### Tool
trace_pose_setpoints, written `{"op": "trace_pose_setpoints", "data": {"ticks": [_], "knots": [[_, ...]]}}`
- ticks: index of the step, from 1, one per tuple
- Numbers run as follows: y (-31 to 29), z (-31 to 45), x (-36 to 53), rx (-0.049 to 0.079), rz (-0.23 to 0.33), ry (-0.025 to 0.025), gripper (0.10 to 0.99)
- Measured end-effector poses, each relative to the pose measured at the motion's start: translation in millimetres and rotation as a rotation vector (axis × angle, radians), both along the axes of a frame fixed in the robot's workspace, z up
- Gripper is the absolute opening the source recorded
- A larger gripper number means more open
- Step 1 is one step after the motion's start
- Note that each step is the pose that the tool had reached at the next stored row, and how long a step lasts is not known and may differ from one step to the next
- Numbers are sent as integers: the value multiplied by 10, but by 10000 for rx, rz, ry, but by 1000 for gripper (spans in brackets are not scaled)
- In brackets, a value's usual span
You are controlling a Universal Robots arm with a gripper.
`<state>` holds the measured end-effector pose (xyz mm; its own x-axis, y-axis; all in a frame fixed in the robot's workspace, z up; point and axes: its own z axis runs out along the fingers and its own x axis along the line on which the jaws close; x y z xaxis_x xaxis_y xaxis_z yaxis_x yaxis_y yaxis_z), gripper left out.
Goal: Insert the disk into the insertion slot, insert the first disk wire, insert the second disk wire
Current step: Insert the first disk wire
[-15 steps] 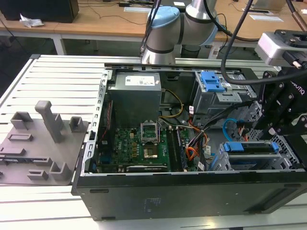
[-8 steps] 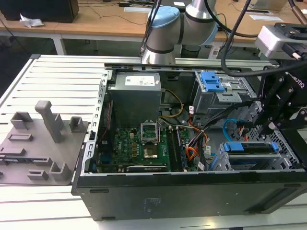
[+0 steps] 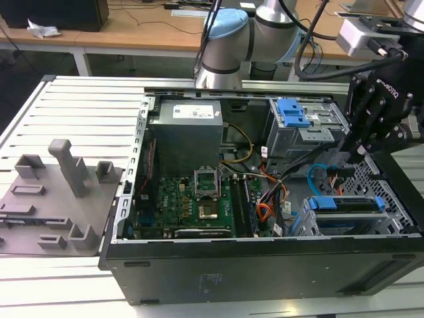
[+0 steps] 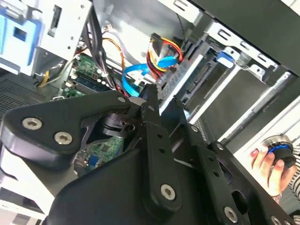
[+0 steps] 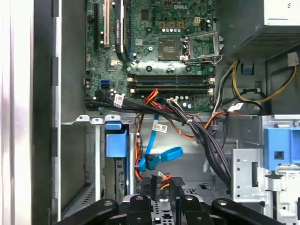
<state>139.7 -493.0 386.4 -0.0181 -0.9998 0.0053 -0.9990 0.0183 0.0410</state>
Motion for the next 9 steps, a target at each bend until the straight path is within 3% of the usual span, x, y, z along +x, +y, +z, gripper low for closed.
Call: {"op": "trace_pose_setpoints", "data": {"ticks": [2,9], "knots": [[30,0,0,-2,0,0,302],[33,-27,0,-1,0,0,302]]}}
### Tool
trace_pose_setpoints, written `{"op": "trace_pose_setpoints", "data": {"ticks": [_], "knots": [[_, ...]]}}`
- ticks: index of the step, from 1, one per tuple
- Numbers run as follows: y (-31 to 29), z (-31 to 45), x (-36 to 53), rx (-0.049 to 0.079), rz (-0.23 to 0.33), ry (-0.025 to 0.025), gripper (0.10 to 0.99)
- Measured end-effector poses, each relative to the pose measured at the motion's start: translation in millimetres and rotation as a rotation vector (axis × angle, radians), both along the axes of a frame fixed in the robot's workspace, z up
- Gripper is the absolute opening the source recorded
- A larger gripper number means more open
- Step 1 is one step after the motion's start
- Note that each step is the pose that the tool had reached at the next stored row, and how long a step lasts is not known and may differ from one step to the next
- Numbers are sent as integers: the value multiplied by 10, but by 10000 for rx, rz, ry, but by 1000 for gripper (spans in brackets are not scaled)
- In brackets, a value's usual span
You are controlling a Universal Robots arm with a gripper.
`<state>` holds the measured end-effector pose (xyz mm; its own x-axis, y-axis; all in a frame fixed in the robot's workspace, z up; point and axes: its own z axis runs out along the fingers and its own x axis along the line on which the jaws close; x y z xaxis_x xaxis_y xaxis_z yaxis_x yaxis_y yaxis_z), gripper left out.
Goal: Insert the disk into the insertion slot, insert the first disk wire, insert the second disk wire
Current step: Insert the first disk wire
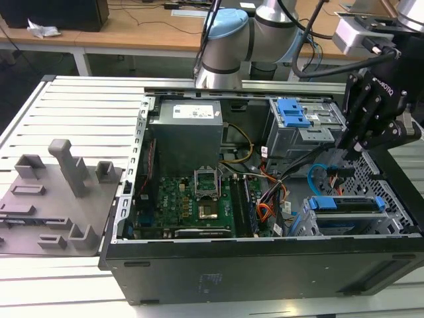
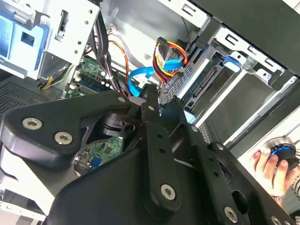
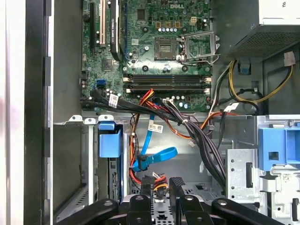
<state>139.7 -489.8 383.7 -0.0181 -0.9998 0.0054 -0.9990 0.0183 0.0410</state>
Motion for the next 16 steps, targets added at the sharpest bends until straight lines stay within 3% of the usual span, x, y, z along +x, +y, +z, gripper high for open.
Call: {"op": "trace_pose_setpoints", "data": {"ticks": [5,11,13,16], "knots": [[0,-84,44,0,0,-1,302],[0,-160,55,-198,-58,1,302],[0,-181,55,-281,-562,5,302],[-1,-204,57,-329,-611,4,302]]}}
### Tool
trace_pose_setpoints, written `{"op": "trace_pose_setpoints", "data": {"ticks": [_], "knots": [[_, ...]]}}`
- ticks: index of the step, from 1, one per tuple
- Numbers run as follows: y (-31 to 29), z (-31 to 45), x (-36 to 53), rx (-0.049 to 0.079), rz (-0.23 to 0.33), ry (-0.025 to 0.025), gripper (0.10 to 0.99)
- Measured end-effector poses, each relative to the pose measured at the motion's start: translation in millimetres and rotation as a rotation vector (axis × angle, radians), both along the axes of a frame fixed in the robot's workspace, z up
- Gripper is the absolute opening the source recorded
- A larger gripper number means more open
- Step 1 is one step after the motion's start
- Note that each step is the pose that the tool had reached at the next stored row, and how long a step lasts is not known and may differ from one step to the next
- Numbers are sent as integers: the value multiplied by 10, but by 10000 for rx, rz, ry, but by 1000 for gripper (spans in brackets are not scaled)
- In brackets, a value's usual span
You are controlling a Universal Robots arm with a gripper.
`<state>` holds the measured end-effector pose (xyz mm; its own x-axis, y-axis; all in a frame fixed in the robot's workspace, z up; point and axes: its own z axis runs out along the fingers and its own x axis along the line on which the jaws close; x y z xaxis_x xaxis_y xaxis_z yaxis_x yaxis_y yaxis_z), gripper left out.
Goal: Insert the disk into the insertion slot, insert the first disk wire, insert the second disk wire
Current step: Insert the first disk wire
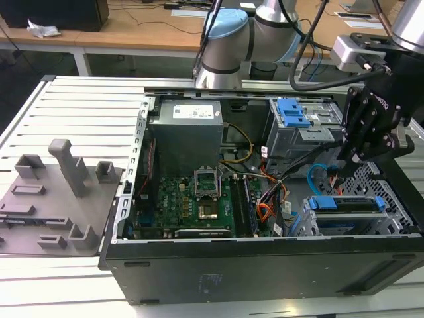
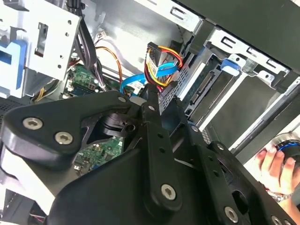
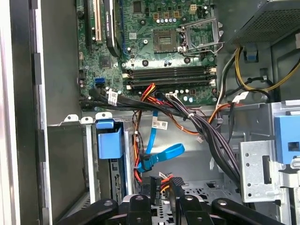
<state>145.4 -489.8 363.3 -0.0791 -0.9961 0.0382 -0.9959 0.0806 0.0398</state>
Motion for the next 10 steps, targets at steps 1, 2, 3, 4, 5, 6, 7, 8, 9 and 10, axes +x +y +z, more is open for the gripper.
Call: {"op": "trace_pose_setpoints", "data": {"ticks": [1,2,3,4,5,6,7,8,9,10], "knots": [[0,-10,1,-8,0,0,302],[1,-28,6,-15,3,0,302],[0,-40,9,-16,1,0,302],[0,-49,11,-19,1,0,302],[1,-61,15,-23,1,0,302],[1,-73,17,-27,0,0,302],[0,-83,19,-36,-1,0,302],[0,-85,20,-56,0,0,302],[0,-84,20,-60,0,0,302],[0,-86,20,-68,0,0,302]]}}
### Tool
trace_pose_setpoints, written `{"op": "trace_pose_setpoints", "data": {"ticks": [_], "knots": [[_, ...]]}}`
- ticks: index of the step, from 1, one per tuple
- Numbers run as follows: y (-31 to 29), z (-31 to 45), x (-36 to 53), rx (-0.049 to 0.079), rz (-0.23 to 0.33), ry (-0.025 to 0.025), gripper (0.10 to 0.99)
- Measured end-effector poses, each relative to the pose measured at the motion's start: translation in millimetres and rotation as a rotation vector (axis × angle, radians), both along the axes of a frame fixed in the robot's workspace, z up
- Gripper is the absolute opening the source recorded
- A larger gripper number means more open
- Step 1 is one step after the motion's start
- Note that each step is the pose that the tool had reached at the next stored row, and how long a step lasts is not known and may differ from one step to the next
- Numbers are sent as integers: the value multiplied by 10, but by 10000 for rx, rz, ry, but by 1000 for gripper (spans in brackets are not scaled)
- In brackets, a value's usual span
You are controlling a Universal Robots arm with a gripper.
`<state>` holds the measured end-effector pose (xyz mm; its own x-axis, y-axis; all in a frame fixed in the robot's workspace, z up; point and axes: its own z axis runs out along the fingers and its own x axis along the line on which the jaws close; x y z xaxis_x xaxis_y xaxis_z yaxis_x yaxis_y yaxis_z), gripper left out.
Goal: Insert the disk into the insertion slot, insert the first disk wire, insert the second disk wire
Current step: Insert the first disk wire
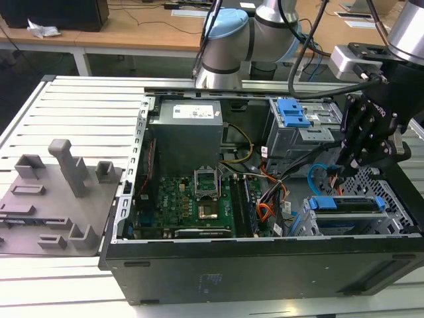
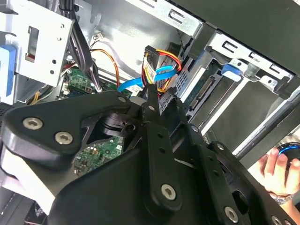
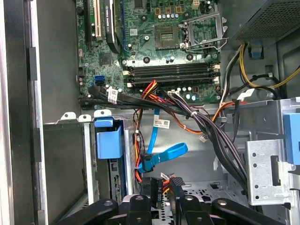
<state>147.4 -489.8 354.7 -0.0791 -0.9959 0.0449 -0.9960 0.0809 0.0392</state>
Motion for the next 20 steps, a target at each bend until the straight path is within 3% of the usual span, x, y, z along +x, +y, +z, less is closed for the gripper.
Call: {"op": "trace_pose_setpoints", "data": {"ticks": [1,3,9,15,20], "knots": [[0,0,0,-6,0,1,302],[0,0,0,-23,0,0,161],[0,0,0,-60,0,0,161],[-1,0,56,-62,0,10,161],[-83,0,56,-61,0,10,161]]}}
